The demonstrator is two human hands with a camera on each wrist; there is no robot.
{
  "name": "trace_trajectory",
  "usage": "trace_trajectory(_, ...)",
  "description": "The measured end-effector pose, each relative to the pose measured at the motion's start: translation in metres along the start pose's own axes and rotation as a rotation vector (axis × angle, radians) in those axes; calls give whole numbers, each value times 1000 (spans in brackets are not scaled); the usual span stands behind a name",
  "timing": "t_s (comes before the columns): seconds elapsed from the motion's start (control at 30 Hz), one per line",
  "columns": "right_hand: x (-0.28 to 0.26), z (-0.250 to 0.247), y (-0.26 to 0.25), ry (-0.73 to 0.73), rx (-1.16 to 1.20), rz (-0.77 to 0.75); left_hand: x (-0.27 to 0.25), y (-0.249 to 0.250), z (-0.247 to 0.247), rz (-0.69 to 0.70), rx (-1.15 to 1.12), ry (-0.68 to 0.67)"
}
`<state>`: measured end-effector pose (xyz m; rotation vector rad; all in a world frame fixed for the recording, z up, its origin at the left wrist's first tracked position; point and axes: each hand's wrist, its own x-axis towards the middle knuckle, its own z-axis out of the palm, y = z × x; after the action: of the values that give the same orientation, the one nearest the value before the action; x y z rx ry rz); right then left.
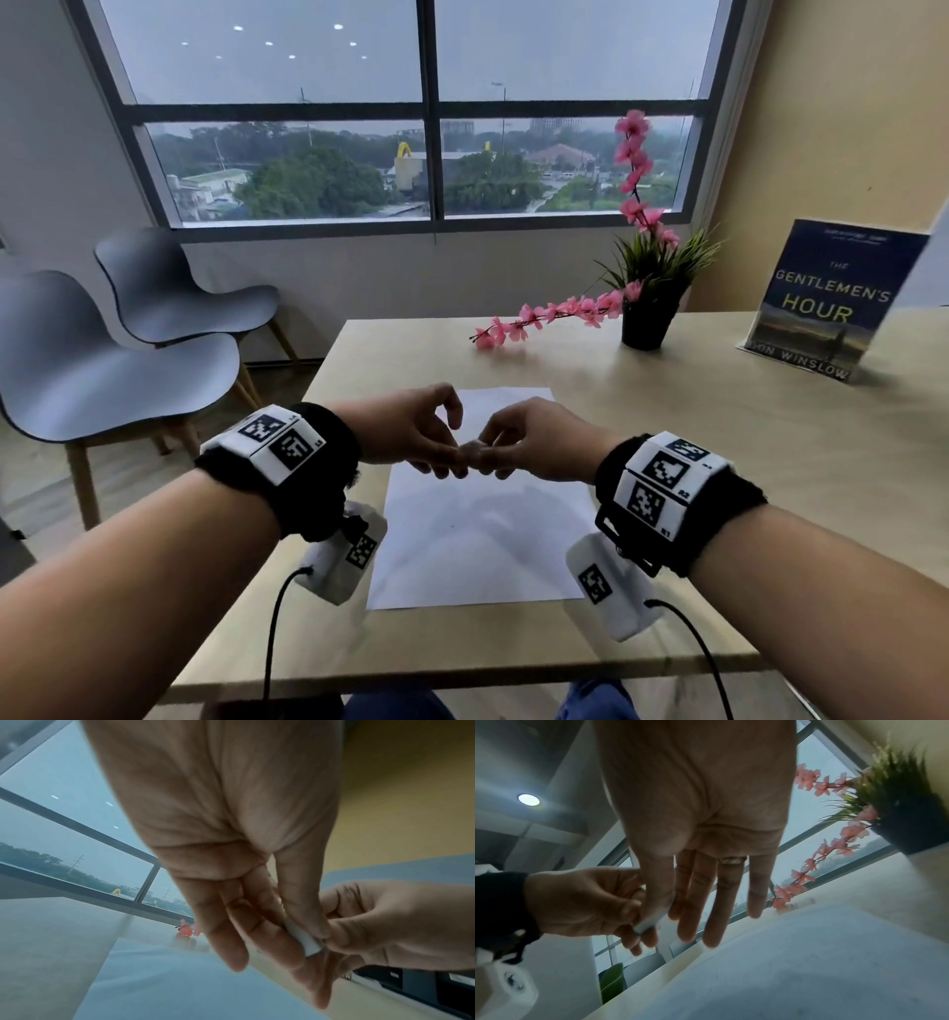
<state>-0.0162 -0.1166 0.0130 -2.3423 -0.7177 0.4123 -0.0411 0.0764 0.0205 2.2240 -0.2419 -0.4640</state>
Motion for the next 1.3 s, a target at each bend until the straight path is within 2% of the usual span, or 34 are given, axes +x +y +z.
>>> trace_trajectory(0.1,-1,-7,8,-42,-73,83,13,-5,-7,-128,265,-23)
trace_trajectory(0.2,-4,-17,17,-65,-339,205,34,-17,-23,-278,702,111)
trace_trajectory(0.27,-6,-19,18,-126,-437,260,48,-27,-29,-373,779,197)
trace_trajectory(0.33,-7,-19,18,-161,-456,274,61,-31,-29,-467,777,203)
trace_trajectory(0.4,-5,-16,17,-171,-462,269,70,-31,-25,-500,756,179)
trace_trajectory(0.5,1,-12,15,-176,-473,253,78,-24,-16,-445,707,181)
trace_trajectory(0.6,3,-11,15,-178,-482,248,81,-18,-15,-368,624,239)
trace_trajectory(0.77,3,-8,16,-173,-482,256,66,-8,-30,-333,454,426)
trace_trajectory(0.87,7,-9,17,-132,-389,249,46,-3,-36,-319,249,556)
trace_trajectory(0.93,9,-14,19,-49,-290,251,32,0,-38,-196,102,614)
trace_trajectory(1.03,11,-23,20,142,-42,235,-2,7,-42,91,-58,679)
trace_trajectory(1.13,15,-32,13,298,167,116,-38,11,-48,332,-109,684)
trace_trajectory(1.2,17,-36,3,346,257,-2,-56,9,-51,398,-61,716)
trace_trajectory(1.3,17,-41,-19,411,328,-126,-72,12,-50,411,39,873)
